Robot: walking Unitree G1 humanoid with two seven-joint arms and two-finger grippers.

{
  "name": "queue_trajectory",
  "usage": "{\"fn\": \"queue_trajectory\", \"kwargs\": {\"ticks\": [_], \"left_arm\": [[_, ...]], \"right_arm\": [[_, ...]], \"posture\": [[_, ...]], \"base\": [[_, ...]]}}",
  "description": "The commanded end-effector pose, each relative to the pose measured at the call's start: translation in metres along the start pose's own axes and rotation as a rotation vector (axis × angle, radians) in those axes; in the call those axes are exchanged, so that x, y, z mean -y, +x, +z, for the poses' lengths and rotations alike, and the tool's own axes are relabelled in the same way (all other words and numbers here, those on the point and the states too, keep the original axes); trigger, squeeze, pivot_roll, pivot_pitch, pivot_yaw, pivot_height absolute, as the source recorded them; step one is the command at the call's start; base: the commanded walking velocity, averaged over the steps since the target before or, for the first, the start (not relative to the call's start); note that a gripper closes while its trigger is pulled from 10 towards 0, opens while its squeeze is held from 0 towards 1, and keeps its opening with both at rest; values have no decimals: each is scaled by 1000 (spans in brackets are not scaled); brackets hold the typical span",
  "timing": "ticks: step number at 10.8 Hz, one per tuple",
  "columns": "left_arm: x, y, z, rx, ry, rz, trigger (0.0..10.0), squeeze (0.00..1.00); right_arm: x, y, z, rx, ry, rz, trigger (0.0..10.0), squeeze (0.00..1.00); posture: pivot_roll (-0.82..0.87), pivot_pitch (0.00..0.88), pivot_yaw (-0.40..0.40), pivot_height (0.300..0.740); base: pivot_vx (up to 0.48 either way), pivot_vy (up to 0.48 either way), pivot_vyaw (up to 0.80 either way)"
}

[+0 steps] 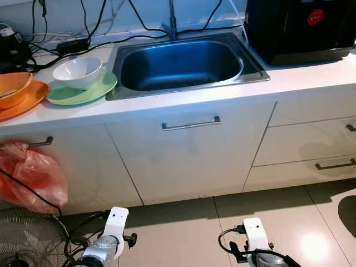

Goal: Kitchen organization

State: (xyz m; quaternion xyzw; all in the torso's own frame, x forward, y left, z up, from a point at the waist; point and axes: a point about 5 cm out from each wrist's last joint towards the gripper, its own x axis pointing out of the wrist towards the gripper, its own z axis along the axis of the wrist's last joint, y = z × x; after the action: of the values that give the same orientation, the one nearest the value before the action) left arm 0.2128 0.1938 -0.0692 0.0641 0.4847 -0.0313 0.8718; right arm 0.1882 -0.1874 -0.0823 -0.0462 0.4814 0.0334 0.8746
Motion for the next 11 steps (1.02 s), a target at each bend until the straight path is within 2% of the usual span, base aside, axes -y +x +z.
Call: {"fn": "queue_trajectory", "kwargs": {"ticks": [1, 4, 6, 7, 9, 10, 11], "left_arm": [[-6, 0, 2, -3, 19, 23, 10000, 0], [6, 1, 4, 11, 44, -10, 10000, 0], [21, 2, 2, 7, 41, -52, 10000, 0], [25, 2, 3, 8, 58, -77, 10000, 0], [21, 2, 0, 11, 15, -71, 10000, 0], [14, 1, -1, 6, 16, -61, 10000, 0], [0, 0, -2, 12, 4, -18, 10000, 0]], "right_arm": [[-2, 1, 2, 5, 11, 4, 10000, 0], [4, 1, 9, 16, -15, 5, 10000, 0], [14, 1, 27, 56, 28, -27, 10000, 0], [14, 1, 32, 72, 39, -22, 10000, 0], [6, 2, 34, 73, 13, 7, 10000, 0], [0, 3, 36, 71, -25, 28, 10000, 0], [-7, 4, 34, 64, -32, 48, 10000, 0]], "posture": [[64, 0, 120, 740], [75, 0, 87, 740], [31, 0, 67, 740], [29, 0, 59, 740], [39, 0, 36, 740], [47, 0, 42, 740], [79, 0, 52, 740]], "base": [[0, 0, 0], [0, 0, 0], [0, 0, 0], [0, 0, 0], [0, 0, 0], [0, 0, 0], [0, 0, 0]]}}
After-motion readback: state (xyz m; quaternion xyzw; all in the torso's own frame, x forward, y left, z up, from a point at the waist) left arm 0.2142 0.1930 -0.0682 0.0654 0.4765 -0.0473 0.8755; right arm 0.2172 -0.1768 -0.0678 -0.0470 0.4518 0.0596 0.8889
